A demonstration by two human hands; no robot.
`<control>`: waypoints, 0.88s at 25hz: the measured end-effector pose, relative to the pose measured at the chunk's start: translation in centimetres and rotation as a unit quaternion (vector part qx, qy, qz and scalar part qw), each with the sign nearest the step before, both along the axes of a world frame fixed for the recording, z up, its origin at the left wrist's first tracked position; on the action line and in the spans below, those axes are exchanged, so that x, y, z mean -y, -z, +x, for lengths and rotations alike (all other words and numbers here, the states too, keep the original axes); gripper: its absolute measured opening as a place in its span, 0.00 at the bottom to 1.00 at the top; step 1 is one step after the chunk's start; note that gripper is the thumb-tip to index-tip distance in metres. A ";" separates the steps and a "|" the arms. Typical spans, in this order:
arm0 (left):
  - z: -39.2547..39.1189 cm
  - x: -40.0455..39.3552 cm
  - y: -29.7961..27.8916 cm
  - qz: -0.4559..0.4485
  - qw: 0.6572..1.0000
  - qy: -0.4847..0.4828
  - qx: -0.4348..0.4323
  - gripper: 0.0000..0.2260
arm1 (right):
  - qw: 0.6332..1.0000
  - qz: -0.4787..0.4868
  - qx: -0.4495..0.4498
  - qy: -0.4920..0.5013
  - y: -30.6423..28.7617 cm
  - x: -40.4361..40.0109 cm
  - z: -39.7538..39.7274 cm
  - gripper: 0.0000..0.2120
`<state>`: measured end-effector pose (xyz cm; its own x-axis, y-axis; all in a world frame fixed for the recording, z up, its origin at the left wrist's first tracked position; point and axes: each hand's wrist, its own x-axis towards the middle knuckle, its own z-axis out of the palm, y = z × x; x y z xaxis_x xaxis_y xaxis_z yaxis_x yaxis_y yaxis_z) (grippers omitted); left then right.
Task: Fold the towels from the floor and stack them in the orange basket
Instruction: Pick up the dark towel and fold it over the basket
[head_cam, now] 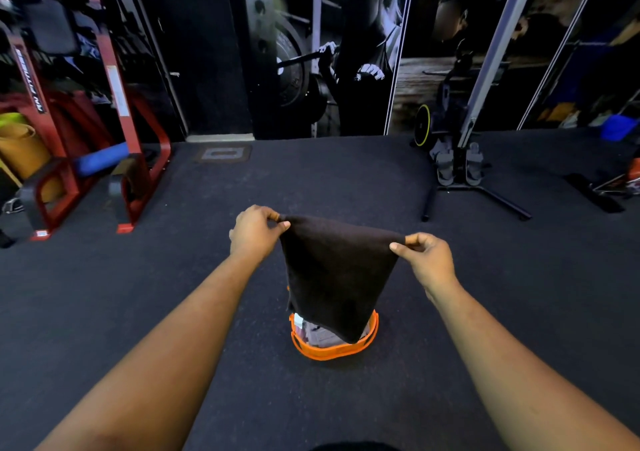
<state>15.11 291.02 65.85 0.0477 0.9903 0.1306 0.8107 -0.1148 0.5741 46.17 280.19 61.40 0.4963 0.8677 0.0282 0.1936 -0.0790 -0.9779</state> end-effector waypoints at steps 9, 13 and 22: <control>0.7 0.6 -0.8 0.039 0.936 0.086 0.338 0.07 | 0.992 0.123 -0.024 -0.013 -1.9 -0.2 0.6 0.12; 2.6 1.7 -4.5 0.025 0.864 0.110 0.490 0.10 | 0.953 0.218 -0.207 -0.033 -4.3 -0.5 0.5 0.12; -0.2 2.9 0.6 -0.283 0.850 0.203 0.396 0.33 | 0.945 0.028 -0.296 -0.135 0.4 1.4 -4.3 0.20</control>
